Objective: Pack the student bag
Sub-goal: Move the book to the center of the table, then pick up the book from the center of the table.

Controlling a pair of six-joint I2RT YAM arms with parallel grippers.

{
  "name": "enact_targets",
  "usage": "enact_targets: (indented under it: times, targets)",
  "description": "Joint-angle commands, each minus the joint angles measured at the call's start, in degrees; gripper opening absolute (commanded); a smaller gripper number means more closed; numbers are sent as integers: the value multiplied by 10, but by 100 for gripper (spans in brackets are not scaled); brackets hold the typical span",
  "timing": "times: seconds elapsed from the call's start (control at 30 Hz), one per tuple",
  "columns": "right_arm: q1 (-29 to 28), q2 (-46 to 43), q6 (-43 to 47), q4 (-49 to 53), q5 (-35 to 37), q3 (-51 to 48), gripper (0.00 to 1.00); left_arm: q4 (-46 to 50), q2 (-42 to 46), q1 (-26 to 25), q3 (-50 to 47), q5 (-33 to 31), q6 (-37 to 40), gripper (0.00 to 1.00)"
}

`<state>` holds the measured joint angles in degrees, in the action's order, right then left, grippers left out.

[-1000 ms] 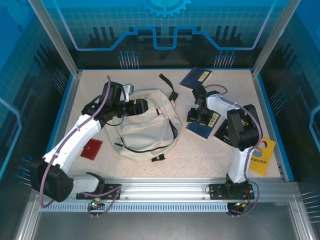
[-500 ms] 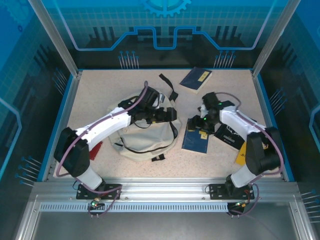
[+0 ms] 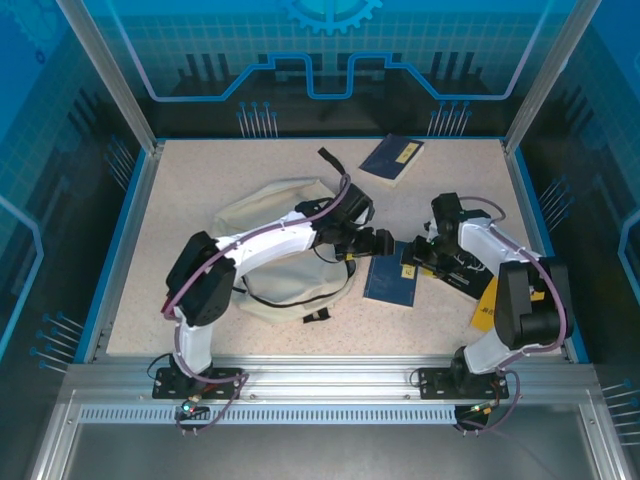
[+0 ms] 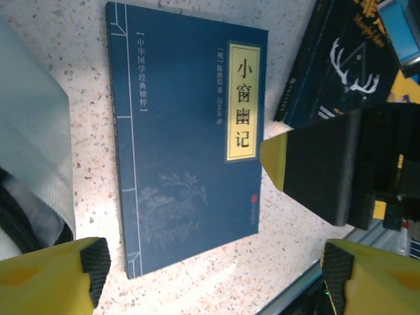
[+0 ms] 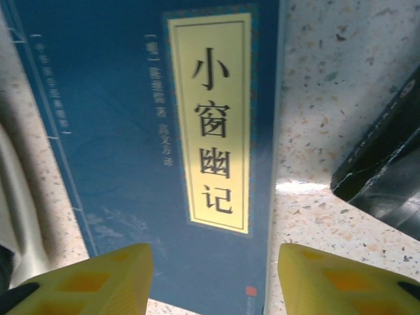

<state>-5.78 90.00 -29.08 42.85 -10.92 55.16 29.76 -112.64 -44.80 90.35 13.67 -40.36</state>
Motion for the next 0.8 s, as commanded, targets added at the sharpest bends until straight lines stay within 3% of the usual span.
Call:
enact_targets:
  times: [0.0,0.27,0.63,0.77]
  targets:
    - [7,21,0,-3,16,-10,52,75,-52,-1,60,14,11,80]
    - [6,46,-1,-13,20,-17,50,164,-142,-2,152,-19,-16,69]
    - [4,60,1,-22,1,-18,40,145,-198,-2,172,14,-111,60]
    - [3,63,2,-23,-3,-19,38,178,-219,-1,206,2,-141,50]
